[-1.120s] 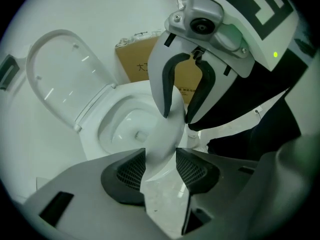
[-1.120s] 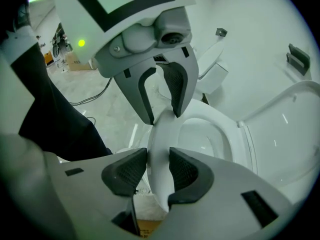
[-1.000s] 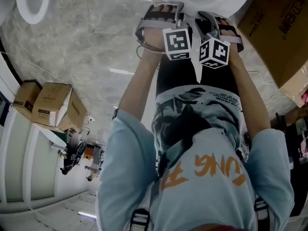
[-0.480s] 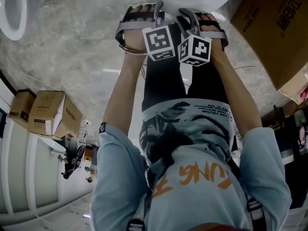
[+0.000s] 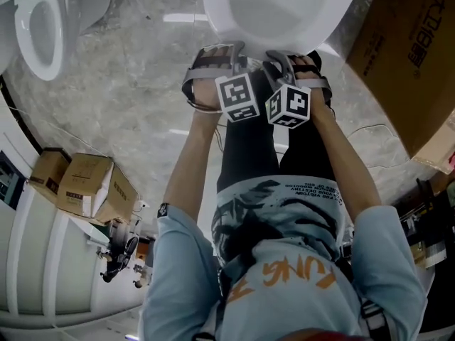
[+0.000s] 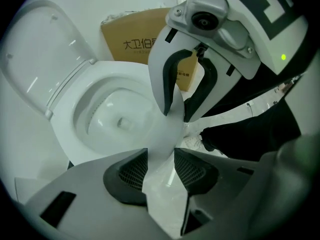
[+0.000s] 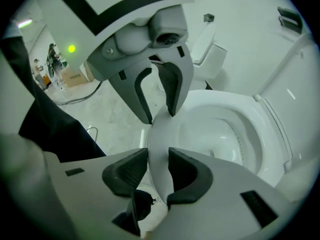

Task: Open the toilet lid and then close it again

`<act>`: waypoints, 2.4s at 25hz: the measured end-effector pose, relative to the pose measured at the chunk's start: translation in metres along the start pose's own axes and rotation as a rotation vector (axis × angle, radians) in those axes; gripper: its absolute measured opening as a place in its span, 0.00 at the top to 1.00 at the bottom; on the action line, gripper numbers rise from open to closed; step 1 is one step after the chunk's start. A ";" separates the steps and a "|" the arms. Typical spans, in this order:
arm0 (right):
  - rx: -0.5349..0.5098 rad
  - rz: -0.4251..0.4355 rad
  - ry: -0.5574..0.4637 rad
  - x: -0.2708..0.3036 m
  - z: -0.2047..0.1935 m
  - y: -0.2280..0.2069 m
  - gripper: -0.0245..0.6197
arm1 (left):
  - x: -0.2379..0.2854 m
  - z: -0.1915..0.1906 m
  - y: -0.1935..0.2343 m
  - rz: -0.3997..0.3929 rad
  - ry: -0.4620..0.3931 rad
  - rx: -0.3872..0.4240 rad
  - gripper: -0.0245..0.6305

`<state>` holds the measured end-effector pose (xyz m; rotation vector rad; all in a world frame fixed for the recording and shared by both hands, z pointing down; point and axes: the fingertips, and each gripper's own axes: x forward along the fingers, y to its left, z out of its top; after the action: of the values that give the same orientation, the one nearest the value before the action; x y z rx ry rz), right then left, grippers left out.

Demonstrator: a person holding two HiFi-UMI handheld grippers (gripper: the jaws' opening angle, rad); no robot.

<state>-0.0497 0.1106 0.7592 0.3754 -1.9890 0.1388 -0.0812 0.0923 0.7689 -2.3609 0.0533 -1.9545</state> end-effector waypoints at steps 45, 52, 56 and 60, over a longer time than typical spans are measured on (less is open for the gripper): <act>0.594 -0.726 -0.716 -0.480 0.081 -0.515 0.79 | -0.455 0.315 0.471 0.647 -0.771 -0.345 0.73; 0.353 -0.823 -0.590 -0.504 0.099 -0.570 0.73 | -0.451 0.337 0.523 0.677 -0.515 -0.125 0.57; 0.293 -0.771 -0.528 -0.491 0.106 -0.596 0.69 | -0.448 0.349 0.548 0.611 -0.467 -0.070 0.53; 0.257 -0.767 -0.489 -0.481 0.109 -0.612 0.69 | -0.435 0.345 0.570 0.601 -0.362 -0.005 0.53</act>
<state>0.2433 -0.3995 0.2376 1.4143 -2.1505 -0.2070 0.1889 -0.4302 0.2329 -2.2925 0.6562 -1.2430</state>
